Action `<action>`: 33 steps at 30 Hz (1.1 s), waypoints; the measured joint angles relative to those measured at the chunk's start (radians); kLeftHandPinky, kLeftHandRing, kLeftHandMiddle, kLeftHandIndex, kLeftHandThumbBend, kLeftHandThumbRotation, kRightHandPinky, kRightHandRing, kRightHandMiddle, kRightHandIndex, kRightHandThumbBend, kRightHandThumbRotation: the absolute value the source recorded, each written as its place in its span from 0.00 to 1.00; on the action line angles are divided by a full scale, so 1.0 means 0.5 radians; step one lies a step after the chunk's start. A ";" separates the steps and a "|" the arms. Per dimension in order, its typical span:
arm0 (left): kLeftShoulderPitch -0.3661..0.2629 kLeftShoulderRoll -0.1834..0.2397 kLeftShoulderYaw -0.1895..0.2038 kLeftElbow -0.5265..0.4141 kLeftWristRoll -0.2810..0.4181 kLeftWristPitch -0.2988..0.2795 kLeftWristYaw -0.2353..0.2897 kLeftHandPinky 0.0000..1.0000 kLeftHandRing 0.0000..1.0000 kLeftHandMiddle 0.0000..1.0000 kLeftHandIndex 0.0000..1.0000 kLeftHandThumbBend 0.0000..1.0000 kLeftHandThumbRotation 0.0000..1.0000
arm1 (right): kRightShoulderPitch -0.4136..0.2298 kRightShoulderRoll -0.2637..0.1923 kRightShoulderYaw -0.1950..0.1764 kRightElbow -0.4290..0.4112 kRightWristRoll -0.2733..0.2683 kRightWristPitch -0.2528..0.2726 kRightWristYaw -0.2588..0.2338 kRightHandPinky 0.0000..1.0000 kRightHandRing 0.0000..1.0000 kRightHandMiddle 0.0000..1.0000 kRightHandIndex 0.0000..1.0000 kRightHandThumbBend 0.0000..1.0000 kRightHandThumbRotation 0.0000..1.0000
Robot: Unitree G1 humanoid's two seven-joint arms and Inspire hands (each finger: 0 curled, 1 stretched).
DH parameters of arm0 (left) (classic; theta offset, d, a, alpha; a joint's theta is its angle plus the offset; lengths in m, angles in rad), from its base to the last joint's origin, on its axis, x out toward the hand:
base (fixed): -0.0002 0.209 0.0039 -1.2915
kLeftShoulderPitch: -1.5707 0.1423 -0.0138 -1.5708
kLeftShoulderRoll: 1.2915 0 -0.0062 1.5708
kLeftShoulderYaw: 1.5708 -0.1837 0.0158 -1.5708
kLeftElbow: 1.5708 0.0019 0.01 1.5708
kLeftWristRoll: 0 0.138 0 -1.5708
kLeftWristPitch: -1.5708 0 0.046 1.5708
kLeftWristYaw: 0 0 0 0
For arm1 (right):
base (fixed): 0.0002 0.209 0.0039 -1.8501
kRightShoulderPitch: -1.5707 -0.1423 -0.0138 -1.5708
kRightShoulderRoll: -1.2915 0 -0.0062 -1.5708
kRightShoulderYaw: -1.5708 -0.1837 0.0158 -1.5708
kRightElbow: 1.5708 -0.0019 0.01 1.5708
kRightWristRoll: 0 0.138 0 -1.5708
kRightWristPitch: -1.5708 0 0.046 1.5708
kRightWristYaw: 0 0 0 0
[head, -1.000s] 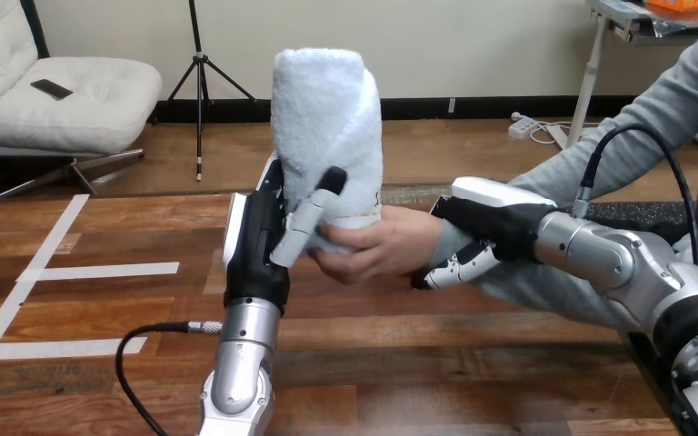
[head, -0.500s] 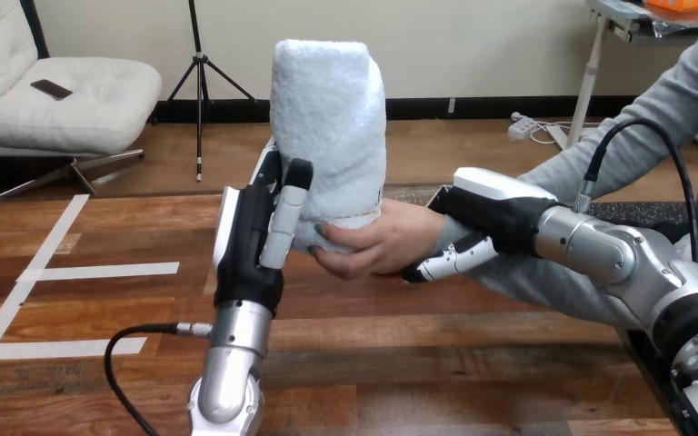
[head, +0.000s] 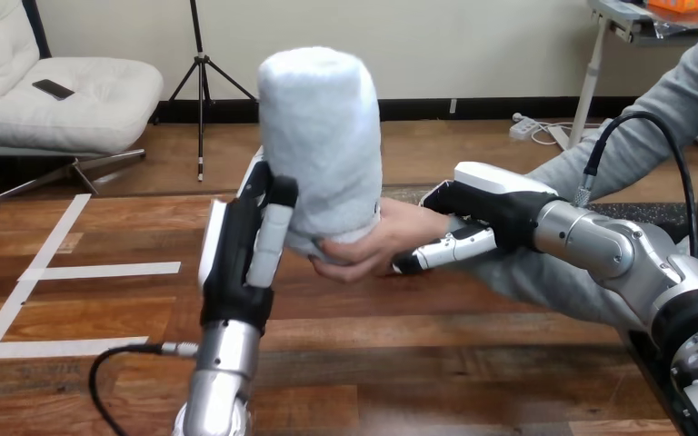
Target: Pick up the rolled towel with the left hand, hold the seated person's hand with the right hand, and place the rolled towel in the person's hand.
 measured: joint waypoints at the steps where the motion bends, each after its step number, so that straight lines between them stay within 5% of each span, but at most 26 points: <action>1: 0.017 0.000 0.000 -0.022 -0.002 0.006 -0.003 0.93 0.93 0.93 0.90 1.00 1.00 | 0.000 0.000 0.000 0.000 0.001 0.002 0.004 0.71 0.78 0.80 0.82 1.00 0.94; 19: 0.285 0.011 -0.020 -0.379 -0.069 0.114 -0.057 0.92 0.93 0.91 0.89 1.00 1.00 | 0.059 -0.040 -0.056 -0.092 0.110 -0.010 0.004 0.78 0.86 0.87 0.87 1.00 1.00; 33: 0.506 0.050 -0.040 -0.637 -0.144 0.188 -0.174 0.93 0.92 0.91 0.89 0.93 1.00 | 0.332 -0.113 -0.203 -0.392 0.321 -0.091 -0.015 0.78 0.86 0.88 0.88 1.00 1.00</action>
